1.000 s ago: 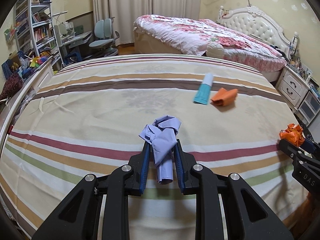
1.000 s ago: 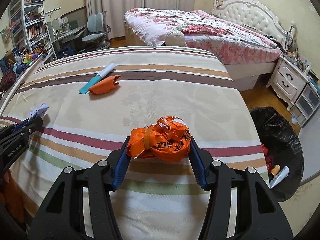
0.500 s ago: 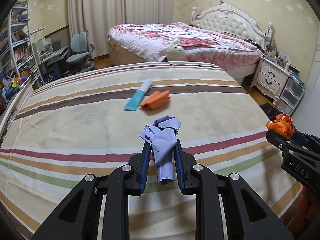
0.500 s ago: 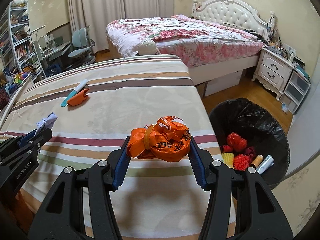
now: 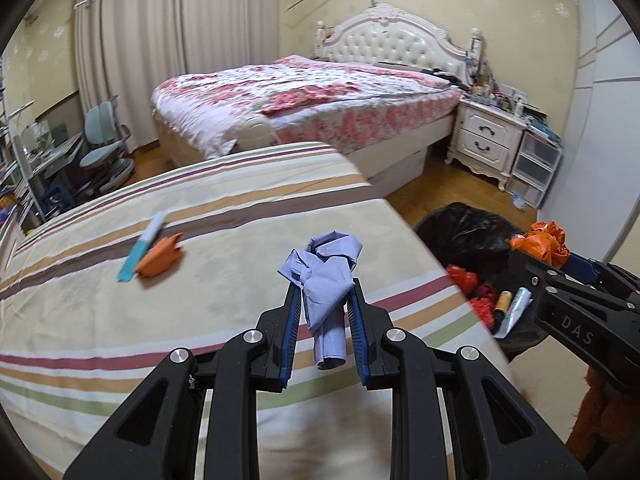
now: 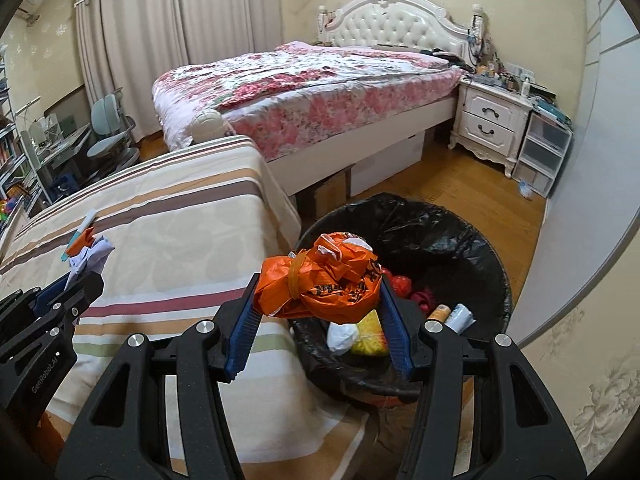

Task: Collect trash
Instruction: 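Carry the lavender cloth and orange bag over the black bin, then open both tools over the bin to drop the cloth and bag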

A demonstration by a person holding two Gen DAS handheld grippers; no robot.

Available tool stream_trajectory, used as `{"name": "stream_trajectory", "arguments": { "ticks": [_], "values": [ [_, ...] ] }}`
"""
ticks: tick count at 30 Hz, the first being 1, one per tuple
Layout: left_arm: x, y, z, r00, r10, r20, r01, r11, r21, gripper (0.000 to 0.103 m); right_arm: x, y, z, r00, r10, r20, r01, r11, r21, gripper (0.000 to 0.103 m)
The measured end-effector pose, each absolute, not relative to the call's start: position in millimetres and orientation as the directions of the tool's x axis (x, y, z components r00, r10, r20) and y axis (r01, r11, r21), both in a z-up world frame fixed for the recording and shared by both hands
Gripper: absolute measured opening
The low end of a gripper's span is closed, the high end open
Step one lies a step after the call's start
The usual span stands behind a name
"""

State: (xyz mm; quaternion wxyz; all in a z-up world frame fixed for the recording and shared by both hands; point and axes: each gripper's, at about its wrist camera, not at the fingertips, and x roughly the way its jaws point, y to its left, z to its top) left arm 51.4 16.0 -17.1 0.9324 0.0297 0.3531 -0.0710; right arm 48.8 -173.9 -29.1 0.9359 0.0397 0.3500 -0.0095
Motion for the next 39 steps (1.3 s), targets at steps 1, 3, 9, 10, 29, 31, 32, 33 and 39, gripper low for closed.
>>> {"name": "stream_trajectory", "arguments": {
  "ticks": [1, 3, 9, 10, 29, 31, 32, 33, 39],
  "values": [
    [54.4, 8.2, -16.9, 0.737, -0.122, -0.664, 0.166, 0.986, 0.004, 0.025, 49.9, -179.5, -29.6, 0.755, 0.001, -0.656, 0.057, 0.996, 0.068, 0.054],
    [60.0, -6.1, -16.7, 0.732, -0.140, -0.666, 0.191, 0.982, 0.003, 0.025, 52.1, -190.9, -30.5, 0.756, -0.014, -0.654, 0.078, 0.995, 0.069, 0.054],
    [78.2, -43.2, -15.6, 0.734, -0.164, -0.659, 0.238, 0.971, 0.024, 0.025, 61.7, -213.0, -32.9, 0.754, -0.045, -0.655, 0.113, 0.992, 0.062, 0.054],
    [81.4, -49.1, -15.9, 0.732, -0.167, -0.660, 0.244, 0.970, 0.025, 0.025, 64.7, -215.7, -32.1, 0.754, -0.050, -0.655, 0.118, 0.991, 0.060, 0.054],
    [119.0, -102.3, -27.6, 0.704, -0.170, -0.689, 0.291, 0.955, 0.062, 0.025, 87.8, -259.0, -40.0, 0.740, -0.094, -0.666, 0.184, 0.981, 0.066, 0.054],
    [120.6, -105.0, -28.5, 0.702, -0.171, -0.692, 0.296, 0.953, 0.065, 0.025, 88.3, -260.7, -41.1, 0.738, -0.095, -0.668, 0.187, 0.980, 0.067, 0.054],
    [121.0, -106.5, -29.3, 0.701, -0.170, -0.693, 0.298, 0.952, 0.068, 0.025, 88.4, -261.7, -41.7, 0.737, -0.096, -0.669, 0.189, 0.980, 0.067, 0.054],
    [120.8, -107.3, -29.9, 0.700, -0.170, -0.693, 0.299, 0.952, 0.070, 0.025, 88.7, -262.4, -42.2, 0.735, -0.097, -0.671, 0.190, 0.980, 0.067, 0.054],
    [122.8, -114.4, -32.1, 0.696, -0.165, -0.699, 0.307, 0.948, 0.082, 0.025, 90.0, -266.1, -45.5, 0.729, -0.098, -0.678, 0.196, 0.978, 0.070, 0.054]
  ]
}}
